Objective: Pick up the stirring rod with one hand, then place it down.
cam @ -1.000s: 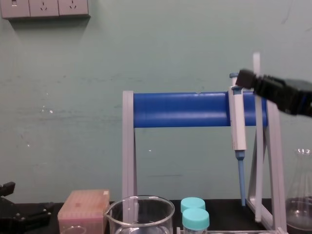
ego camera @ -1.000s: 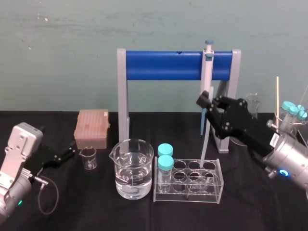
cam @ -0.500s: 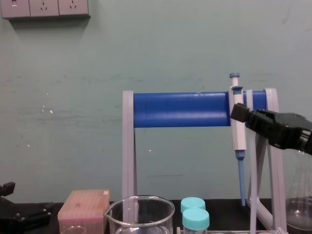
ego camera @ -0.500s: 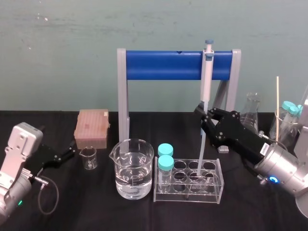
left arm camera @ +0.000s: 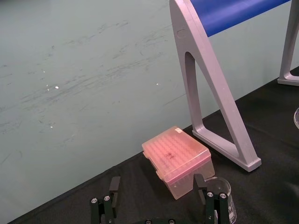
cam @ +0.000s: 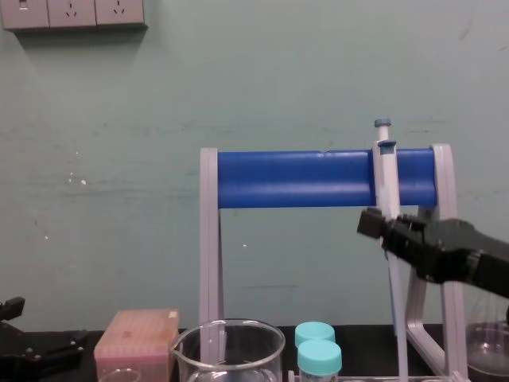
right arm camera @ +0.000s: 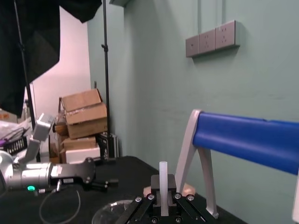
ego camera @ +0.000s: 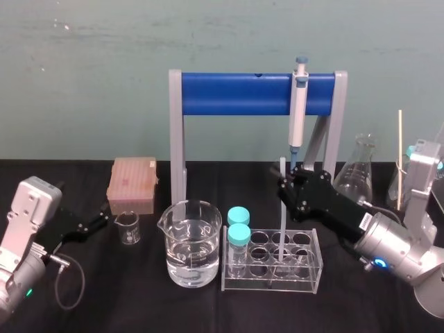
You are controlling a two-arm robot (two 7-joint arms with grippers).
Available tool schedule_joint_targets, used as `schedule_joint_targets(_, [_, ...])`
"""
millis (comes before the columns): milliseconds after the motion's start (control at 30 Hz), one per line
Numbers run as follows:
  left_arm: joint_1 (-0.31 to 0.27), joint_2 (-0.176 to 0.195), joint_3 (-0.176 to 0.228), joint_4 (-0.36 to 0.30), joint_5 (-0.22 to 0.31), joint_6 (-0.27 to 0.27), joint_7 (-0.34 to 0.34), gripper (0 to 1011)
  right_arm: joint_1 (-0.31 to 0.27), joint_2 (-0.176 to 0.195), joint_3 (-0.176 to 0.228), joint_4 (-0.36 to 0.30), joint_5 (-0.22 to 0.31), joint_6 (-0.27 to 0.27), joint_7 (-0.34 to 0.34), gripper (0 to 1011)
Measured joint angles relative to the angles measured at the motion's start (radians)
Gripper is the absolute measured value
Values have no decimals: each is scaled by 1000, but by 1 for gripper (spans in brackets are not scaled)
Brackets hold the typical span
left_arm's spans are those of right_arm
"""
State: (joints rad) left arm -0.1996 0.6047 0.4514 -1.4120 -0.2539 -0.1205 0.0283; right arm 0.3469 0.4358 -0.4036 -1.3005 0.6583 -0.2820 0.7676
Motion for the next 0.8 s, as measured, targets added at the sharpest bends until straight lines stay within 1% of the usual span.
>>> schedule_joint_targets(167, [0,0,0,0,0,0,0,1000,5,-6,-7,30,-19,-1,-3,72])
schedule_joint_targets(233, [0,0,0,0,0,0,0,1000,4,-11,-8,39,-22,6,-9,72])
schedule_joint_targets(433, [0,0,0,0,0,0,0,1000,-5,-20,-7,49,-22,26,-25,72])
schedule_joint_targets(800, [0,0,0,0,0,0,0,1000,-16,-27,-7,58,-37,34,-43,72])
